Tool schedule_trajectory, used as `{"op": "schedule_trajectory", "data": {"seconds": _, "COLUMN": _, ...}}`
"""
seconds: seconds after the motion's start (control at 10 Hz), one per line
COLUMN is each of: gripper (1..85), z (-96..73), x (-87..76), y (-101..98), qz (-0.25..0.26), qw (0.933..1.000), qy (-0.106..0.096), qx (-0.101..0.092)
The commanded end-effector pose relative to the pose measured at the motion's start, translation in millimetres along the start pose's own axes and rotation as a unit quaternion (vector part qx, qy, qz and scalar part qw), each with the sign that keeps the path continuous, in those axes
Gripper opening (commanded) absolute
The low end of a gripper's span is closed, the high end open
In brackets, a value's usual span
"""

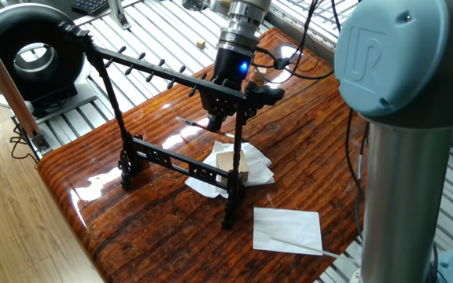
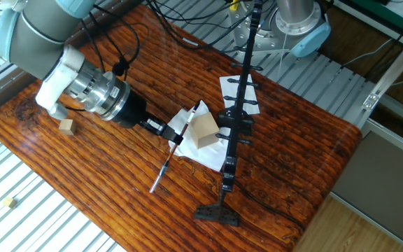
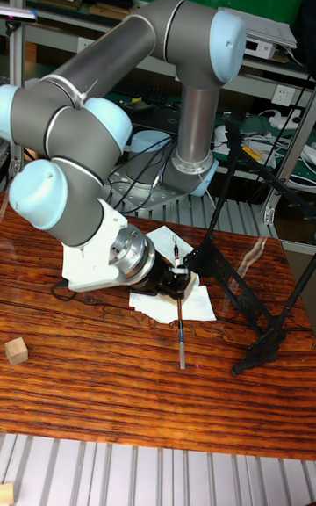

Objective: Place the brush on the pen rack

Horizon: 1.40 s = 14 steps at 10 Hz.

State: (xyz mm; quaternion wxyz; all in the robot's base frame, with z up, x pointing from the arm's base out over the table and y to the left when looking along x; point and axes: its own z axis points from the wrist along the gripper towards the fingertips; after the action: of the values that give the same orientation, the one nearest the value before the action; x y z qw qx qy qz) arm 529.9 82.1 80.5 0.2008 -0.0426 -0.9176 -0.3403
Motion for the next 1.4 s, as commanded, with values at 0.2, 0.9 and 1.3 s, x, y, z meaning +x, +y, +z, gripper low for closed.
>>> {"op": "schedule_trajectory", "data": {"seconds": 0.2, "gripper": 1.3, "z": -0.8, "x": 14.0, "y": 14.7, "qz": 0.037, "qw": 0.9981, "qy": 0.039, "qx": -0.028}}
{"op": "schedule_trajectory", "data": {"seconds": 0.9, "gripper": 1.3, "z": 0.1, "x": 21.1, "y": 19.3, "qz": 0.078, "qw": 0.9941, "qy": 0.067, "qx": -0.035}}
{"op": "schedule_trajectory", "data": {"seconds": 1.3, "gripper": 1.3, "z": 2.6, "x": 20.3, "y": 15.2, "qz": 0.123, "qw": 0.9899, "qy": 0.07, "qx": -0.013}}
